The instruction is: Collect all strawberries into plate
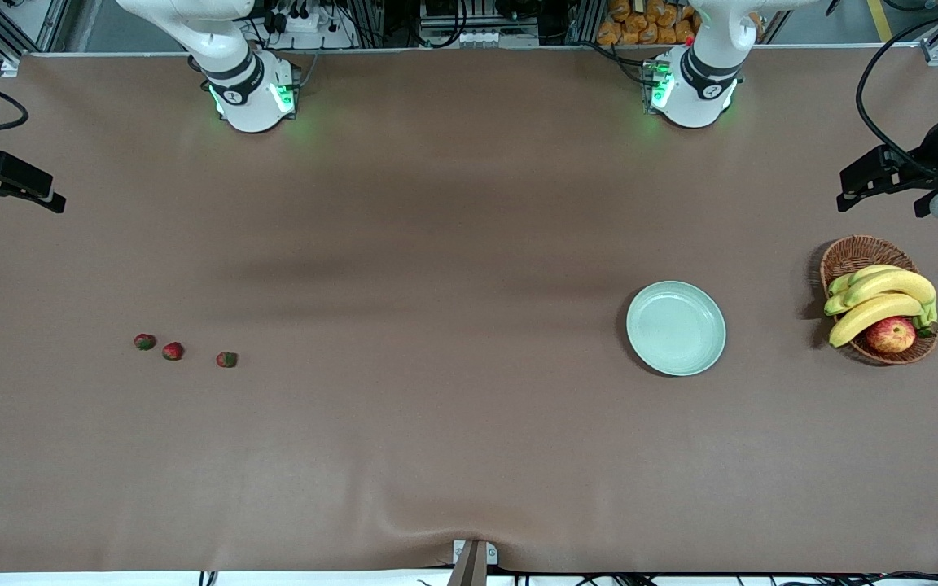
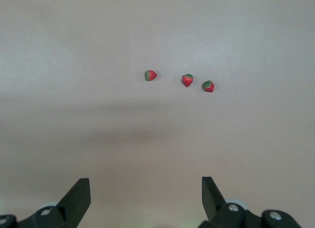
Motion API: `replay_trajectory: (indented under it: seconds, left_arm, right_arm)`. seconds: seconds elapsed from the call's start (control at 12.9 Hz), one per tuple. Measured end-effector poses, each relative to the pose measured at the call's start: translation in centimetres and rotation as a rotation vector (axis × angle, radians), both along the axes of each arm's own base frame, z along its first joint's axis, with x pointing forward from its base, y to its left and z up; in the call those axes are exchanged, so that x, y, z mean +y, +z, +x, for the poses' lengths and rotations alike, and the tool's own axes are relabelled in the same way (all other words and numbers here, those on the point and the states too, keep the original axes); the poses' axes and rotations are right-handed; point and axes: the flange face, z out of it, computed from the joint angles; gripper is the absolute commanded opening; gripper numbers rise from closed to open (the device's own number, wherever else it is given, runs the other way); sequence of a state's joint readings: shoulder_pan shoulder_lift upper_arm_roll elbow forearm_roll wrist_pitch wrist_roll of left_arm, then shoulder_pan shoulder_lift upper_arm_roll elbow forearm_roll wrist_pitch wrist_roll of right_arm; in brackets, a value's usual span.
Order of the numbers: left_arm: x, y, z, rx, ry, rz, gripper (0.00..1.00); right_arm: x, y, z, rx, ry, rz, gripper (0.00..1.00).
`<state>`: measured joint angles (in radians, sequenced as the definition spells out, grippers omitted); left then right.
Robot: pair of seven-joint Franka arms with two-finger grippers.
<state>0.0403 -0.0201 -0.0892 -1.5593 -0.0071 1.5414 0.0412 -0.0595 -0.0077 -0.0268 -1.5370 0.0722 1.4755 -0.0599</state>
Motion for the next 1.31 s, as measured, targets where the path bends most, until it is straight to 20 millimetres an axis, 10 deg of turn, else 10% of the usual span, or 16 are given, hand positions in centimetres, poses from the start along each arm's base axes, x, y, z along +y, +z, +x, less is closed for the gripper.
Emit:
replay_trajectory:
  seconds: [0.77,1.31]
  left_arm:
    - [0.1,-0.6,0.3,0.011,0.001,0.0,1.0]
    - [-0.3,-6.5,3.1,0.087,-0.007,-0.005,1.0]
  right_arm:
    - [0.0,0.0,0.0,0.0,0.0,0.0,1.0]
    - [-1.1,-0.1,-0.1,0.001,-0.02,-0.001,1.0]
